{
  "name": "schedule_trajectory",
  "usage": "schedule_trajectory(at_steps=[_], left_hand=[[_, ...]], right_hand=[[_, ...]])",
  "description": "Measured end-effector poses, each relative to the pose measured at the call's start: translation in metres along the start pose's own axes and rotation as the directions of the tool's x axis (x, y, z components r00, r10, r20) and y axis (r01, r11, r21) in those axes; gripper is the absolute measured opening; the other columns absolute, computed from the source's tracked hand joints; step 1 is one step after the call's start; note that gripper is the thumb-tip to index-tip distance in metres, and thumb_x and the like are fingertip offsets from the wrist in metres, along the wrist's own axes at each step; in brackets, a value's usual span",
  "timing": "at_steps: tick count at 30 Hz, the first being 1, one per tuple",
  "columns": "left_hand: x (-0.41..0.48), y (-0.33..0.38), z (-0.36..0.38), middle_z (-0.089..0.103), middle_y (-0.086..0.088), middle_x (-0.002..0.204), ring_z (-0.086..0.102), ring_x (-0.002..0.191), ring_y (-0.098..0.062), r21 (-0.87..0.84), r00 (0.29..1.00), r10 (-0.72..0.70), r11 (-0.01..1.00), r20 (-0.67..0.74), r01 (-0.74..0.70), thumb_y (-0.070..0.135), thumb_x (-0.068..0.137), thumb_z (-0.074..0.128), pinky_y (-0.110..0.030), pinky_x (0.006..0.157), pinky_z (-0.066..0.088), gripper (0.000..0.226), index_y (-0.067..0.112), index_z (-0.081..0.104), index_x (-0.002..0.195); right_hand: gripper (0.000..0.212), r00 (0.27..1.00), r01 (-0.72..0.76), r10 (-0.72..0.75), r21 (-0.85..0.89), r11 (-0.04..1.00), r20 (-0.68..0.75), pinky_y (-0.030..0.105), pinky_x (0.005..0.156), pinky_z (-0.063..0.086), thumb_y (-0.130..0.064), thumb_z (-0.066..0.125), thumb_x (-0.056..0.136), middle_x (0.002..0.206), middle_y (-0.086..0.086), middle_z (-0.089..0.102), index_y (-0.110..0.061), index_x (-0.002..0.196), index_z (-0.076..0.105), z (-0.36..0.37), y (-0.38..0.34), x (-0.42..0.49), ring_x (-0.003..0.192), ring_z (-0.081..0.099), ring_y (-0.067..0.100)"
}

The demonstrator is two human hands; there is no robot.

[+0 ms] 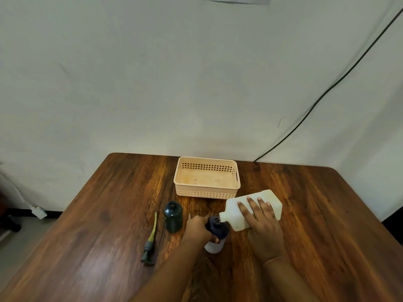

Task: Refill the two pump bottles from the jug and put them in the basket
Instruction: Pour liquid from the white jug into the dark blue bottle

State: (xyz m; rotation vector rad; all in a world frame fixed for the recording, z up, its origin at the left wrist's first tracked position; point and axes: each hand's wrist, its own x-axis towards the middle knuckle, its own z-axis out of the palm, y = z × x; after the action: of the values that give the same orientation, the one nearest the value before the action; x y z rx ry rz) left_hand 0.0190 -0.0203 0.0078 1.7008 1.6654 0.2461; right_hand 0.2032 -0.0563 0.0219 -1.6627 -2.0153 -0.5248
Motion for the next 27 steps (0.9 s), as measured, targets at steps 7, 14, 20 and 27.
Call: schedule_trajectory(at_steps=[7, 14, 20, 27], left_hand=[[-0.0005, 0.0011, -0.0008, 0.064, -0.006, 0.118, 0.057, 0.110, -0.022, -0.008, 1.000, -0.009, 1.000, 0.008, 0.009, 0.027, 0.068, 0.080, -0.026, 0.088, 0.045, 0.061, 0.012, 0.057, 0.123], [0.0002, 0.0013, -0.0008, 0.062, -0.005, 0.121, 0.055, 0.113, -0.022, 0.001, 1.000, -0.004, 1.000, 0.010, 0.004, 0.028, 0.068, 0.079, -0.028, 0.092, 0.044, 0.063, 0.015, 0.056, 0.125], [0.0004, 0.0014, -0.0012, 0.062, -0.006, 0.122, 0.055, 0.115, -0.022, 0.010, 1.000, 0.007, 1.000, 0.011, -0.008, 0.027, 0.068, 0.079, -0.030, 0.098, 0.046, 0.064, 0.014, 0.054, 0.127], [0.0002, 0.0000, -0.0004, 0.064, -0.005, 0.119, 0.055, 0.116, -0.023, 0.040, 1.000, 0.020, 0.999, -0.005, -0.020, 0.029, 0.069, 0.077, -0.044, 0.113, 0.031, 0.056, 0.015, 0.058, 0.121]], right_hand=[[0.070, 1.000, 0.001, -0.001, -0.002, 1.000, -0.011, 0.053, 0.094, 0.036, -0.007, 0.087, 0.052, 0.117, 0.014, 0.067, -0.015, 0.118, 0.064, -0.0003, 0.0018, 0.0012, 0.107, 0.063, 0.038], [0.072, 1.000, 0.008, -0.008, 0.006, 1.000, -0.008, 0.055, 0.094, 0.037, -0.007, 0.088, 0.051, 0.117, 0.015, 0.067, -0.014, 0.118, 0.063, 0.0002, 0.0042, 0.0008, 0.108, 0.062, 0.039], [0.073, 1.000, 0.016, -0.016, 0.006, 1.000, 0.007, 0.053, 0.095, 0.034, -0.008, 0.088, 0.052, 0.119, 0.014, 0.066, -0.015, 0.119, 0.062, 0.0001, 0.0056, 0.0012, 0.109, 0.061, 0.038], [0.072, 1.000, 0.024, -0.024, -0.002, 1.000, 0.007, 0.054, 0.095, 0.033, -0.010, 0.088, 0.053, 0.119, 0.015, 0.066, -0.016, 0.120, 0.062, 0.0015, 0.0060, 0.0021, 0.109, 0.062, 0.038]])
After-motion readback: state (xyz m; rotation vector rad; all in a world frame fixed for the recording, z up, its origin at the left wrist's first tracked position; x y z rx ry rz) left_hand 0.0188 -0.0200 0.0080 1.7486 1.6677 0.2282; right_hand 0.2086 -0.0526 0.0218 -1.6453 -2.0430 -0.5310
